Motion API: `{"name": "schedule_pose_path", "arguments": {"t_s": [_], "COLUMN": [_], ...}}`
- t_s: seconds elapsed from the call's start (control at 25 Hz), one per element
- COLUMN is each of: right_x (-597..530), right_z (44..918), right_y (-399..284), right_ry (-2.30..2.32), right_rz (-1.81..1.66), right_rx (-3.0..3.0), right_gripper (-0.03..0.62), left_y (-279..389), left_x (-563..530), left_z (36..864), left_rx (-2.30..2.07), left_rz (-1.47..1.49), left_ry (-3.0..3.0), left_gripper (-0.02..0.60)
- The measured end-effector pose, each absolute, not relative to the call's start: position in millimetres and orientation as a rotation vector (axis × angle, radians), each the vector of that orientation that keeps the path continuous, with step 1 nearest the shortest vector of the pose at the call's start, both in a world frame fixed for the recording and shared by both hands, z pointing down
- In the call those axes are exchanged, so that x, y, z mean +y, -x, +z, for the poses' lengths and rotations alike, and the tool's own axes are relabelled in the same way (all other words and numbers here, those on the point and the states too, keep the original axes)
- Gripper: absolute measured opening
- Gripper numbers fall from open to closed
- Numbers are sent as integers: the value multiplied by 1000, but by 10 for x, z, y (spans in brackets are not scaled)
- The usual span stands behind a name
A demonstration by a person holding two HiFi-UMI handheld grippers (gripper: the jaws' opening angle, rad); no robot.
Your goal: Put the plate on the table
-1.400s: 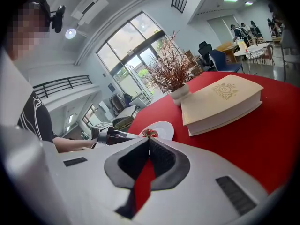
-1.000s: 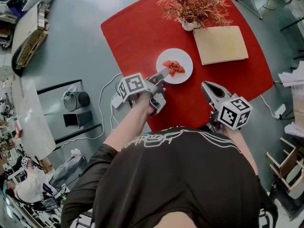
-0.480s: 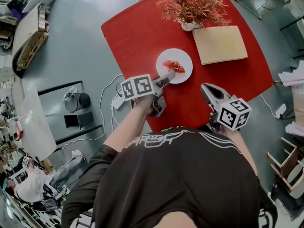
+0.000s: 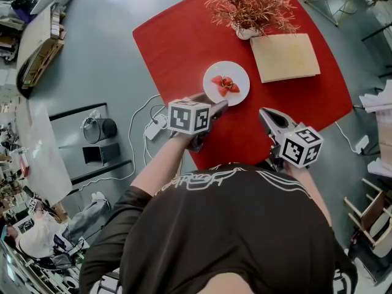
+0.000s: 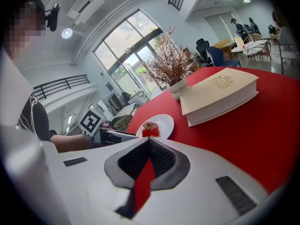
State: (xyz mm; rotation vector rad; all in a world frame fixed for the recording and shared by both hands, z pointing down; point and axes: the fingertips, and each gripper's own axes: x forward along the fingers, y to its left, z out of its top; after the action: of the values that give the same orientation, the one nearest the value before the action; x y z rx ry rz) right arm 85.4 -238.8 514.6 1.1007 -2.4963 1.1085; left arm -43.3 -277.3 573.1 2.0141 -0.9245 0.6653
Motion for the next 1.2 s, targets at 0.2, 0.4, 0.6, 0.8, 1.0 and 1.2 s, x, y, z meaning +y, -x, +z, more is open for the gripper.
{"name": "schedule_pose_path", "arguments": {"t_s": [0.2,0.4,0.6,0.8,1.0,1.2], "right_x": [-2362,-2325,-2286,-2191,-1959,-1645], "right_z": [5147,5099,5023,4922,4774,4500], "right_y": [-853,-811,-770,-719,-665,-621], "right_ry": [-1101,-1077,-1075,-1092,-1121,-1173], "right_rz": [1110,1099,1069,1032,987,935], "right_rx": [-2493,-2511,-2531,-2554,-2586,-2639], "right_gripper": [8,8,8,8,8,8], "left_y": [455,513,551,500,456,386], "left_x": [-2712,-2701,-2588,-2382,-2040,-1574], "left_z": [5771,5680,5510,5090,4692,4380], "left_rx": [-938,-966,-972,-935,-886,-777], "left_rz": [806,826,784,623,569,508], "left_ry": [-2095,-2149,-2180,-2239,-2354,-2433], "left_gripper": [325,324,280,139,8,6]}}
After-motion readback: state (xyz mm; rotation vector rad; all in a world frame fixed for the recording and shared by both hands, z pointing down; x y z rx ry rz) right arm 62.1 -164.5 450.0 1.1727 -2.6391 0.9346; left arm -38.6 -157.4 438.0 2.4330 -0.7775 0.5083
